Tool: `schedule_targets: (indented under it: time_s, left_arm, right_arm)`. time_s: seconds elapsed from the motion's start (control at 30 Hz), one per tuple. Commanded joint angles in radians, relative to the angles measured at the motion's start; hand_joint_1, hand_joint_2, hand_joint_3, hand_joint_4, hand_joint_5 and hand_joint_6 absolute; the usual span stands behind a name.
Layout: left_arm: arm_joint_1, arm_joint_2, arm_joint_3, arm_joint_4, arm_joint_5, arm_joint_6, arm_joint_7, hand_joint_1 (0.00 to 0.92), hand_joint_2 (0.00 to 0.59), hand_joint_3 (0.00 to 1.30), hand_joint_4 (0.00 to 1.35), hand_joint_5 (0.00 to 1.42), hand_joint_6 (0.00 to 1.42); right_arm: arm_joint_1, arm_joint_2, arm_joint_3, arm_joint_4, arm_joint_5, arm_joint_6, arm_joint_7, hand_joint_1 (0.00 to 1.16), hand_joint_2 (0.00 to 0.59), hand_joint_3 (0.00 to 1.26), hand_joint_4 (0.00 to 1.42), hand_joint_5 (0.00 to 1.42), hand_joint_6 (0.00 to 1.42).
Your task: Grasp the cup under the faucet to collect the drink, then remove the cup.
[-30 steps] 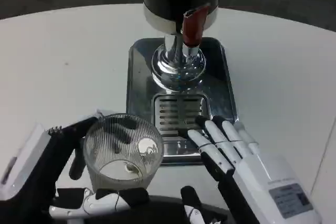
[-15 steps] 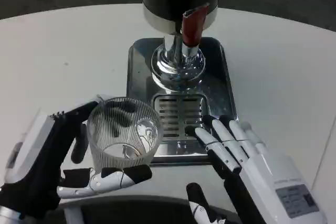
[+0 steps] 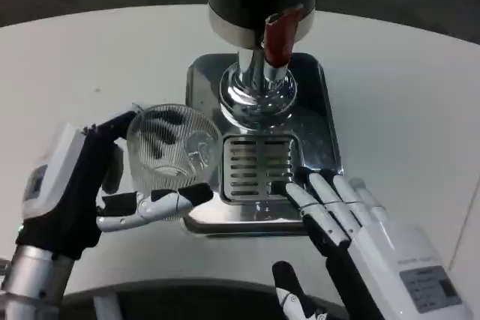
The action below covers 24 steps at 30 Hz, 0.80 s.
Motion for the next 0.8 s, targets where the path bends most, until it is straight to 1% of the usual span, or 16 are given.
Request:
schedule_targets:
  time_s: [0.03, 0.27, 0.33, 0.5, 0.7, 0.8]
  left_arm:
    - [-0.095, 0.011, -0.039, 0.107, 0.048, -0.029, 0.092, 0.57, 0.155, 0.98, 1.08, 1.2, 1.34]
    - [-0.226, 0.025, -0.122, 0.322, 0.123, -0.052, 0.211, 0.57, 0.155, 0.98, 1.08, 1.2, 1.34]
    - [-0.276, 0.019, -0.153, 0.402, 0.144, -0.057, 0.253, 0.57, 0.155, 0.98, 1.08, 1.2, 1.34]
    - [-0.369, 0.01, -0.21, 0.533, 0.159, -0.069, 0.322, 0.57, 0.155, 0.98, 1.08, 1.2, 1.34]
    - [-0.469, -0.012, -0.274, 0.651, 0.159, -0.095, 0.376, 0.57, 0.154, 0.98, 1.08, 1.2, 1.35]
    - [-0.498, -0.022, -0.303, 0.687, 0.165, -0.103, 0.403, 0.57, 0.154, 0.98, 1.08, 1.2, 1.36]
  right_arm:
    - [0.023, 0.013, -0.01, -0.025, -0.005, 0.008, -0.01, 0.51, 0.536, 0.15, 0.06, 0.04, 0.05]
    - [0.046, 0.025, -0.022, -0.037, -0.008, 0.005, -0.013, 0.52, 0.536, 0.15, 0.06, 0.04, 0.05]
    - [0.053, 0.027, -0.025, -0.04, -0.008, 0.004, -0.015, 0.52, 0.536, 0.16, 0.06, 0.06, 0.06]
    - [0.071, 0.028, -0.03, -0.049, -0.008, 0.001, -0.017, 0.52, 0.536, 0.16, 0.07, 0.06, 0.06]
    - [0.087, 0.03, -0.037, -0.061, -0.008, 0.0, -0.013, 0.52, 0.536, 0.16, 0.07, 0.07, 0.06]
    - [0.092, 0.031, -0.039, -0.066, -0.007, 0.0, -0.013, 0.52, 0.536, 0.16, 0.08, 0.07, 0.06]
